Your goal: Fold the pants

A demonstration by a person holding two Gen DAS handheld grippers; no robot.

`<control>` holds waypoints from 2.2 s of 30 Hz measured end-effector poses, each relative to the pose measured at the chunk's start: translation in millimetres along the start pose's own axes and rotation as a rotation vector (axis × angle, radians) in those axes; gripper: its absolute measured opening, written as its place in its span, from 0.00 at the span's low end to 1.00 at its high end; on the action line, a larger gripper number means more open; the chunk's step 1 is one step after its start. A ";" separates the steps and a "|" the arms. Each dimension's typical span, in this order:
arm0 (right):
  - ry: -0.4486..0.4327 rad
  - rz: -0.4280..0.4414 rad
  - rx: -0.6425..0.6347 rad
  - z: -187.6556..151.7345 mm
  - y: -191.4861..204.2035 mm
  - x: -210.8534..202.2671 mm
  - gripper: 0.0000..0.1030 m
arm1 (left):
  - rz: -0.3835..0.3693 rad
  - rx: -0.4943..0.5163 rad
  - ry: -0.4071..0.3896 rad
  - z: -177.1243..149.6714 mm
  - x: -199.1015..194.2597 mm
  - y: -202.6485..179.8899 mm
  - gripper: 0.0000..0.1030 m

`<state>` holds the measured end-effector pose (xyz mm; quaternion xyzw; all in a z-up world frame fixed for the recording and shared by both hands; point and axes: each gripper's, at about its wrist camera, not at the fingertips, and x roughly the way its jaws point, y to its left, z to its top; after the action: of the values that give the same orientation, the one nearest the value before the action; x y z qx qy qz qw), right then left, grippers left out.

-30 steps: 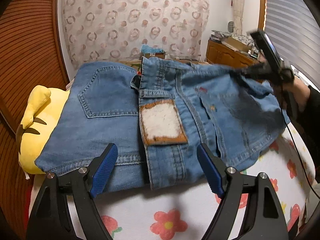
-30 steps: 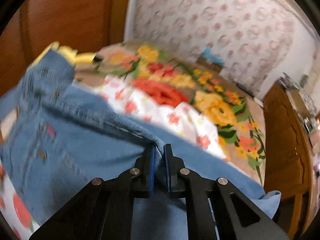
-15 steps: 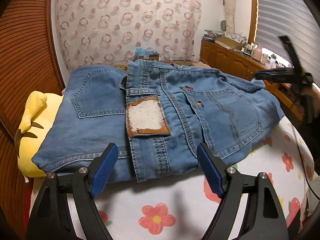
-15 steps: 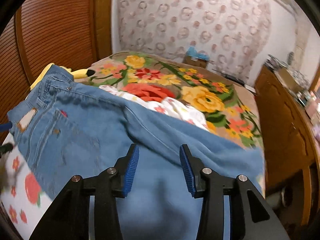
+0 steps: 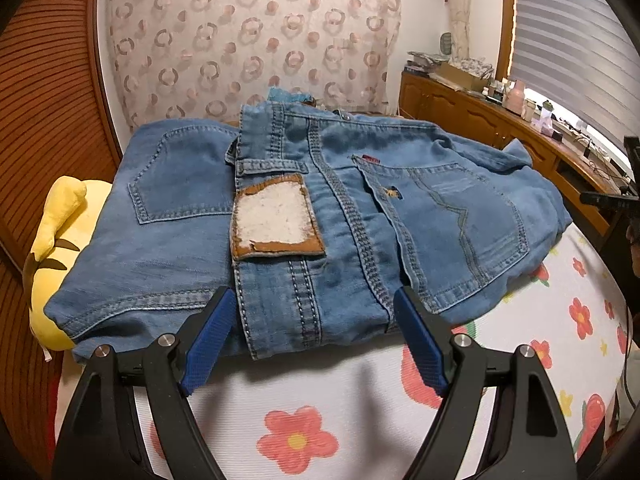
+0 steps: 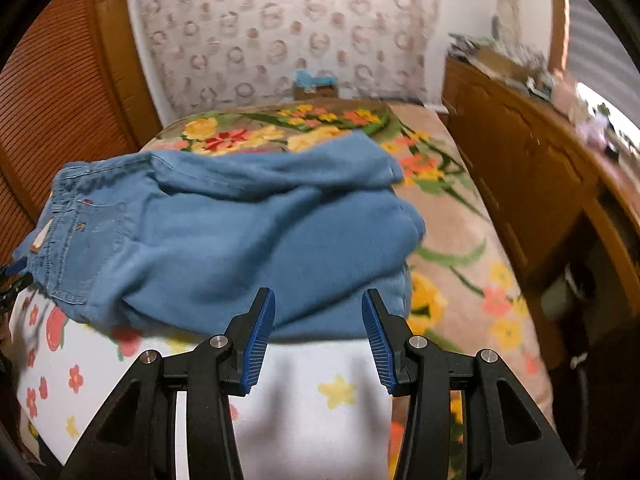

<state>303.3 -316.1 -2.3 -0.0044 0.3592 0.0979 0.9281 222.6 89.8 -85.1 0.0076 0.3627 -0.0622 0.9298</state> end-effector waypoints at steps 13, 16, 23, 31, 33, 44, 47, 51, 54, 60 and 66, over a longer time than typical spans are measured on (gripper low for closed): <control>0.056 0.078 0.161 -10.2 -8.7 19.4 0.48 | 0.004 0.002 0.007 -4.2 0.3 -3.3 0.80; 0.076 0.092 0.173 -12.8 -7.7 24.8 0.49 | 0.004 0.003 0.008 -4.2 0.2 -3.3 0.79; 0.073 0.125 0.237 -11.6 -19.6 33.4 0.53 | 0.006 0.002 0.017 -6.7 1.0 -3.3 0.79; 0.063 0.057 0.198 0.3 -8.3 54.6 0.53 | 0.012 0.001 0.024 -7.0 1.4 0.3 0.79; 0.062 0.026 0.167 -1.7 -1.2 56.1 0.53 | 0.008 -0.005 0.019 -7.2 -0.2 2.9 0.72; 0.050 -0.047 0.063 -4.8 19.5 60.1 0.12 | 0.015 -0.011 0.033 -6.4 5.0 11.7 0.50; 0.047 -0.039 0.030 -5.3 22.3 60.9 0.07 | 0.016 -0.018 0.047 -6.3 8.8 13.9 0.50; 0.027 0.008 0.043 -6.6 12.5 56.2 0.04 | 0.007 -0.041 0.073 -6.8 14.6 19.4 0.50; -0.016 0.039 0.041 -3.8 10.0 46.4 0.04 | 0.011 -0.013 0.050 -5.5 9.5 13.5 0.37; -0.088 0.055 0.011 -1.8 12.1 32.7 0.03 | 0.014 0.030 0.036 0.2 1.3 0.8 0.16; -0.092 0.047 -0.011 -3.0 19.4 37.6 0.03 | -0.011 -0.044 0.085 1.0 14.6 15.6 0.17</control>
<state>324.8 -290.6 -28.4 0.0036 0.3156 0.1217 0.9410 235.7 103.6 -94.6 -0.0121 0.4034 -0.0589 0.9131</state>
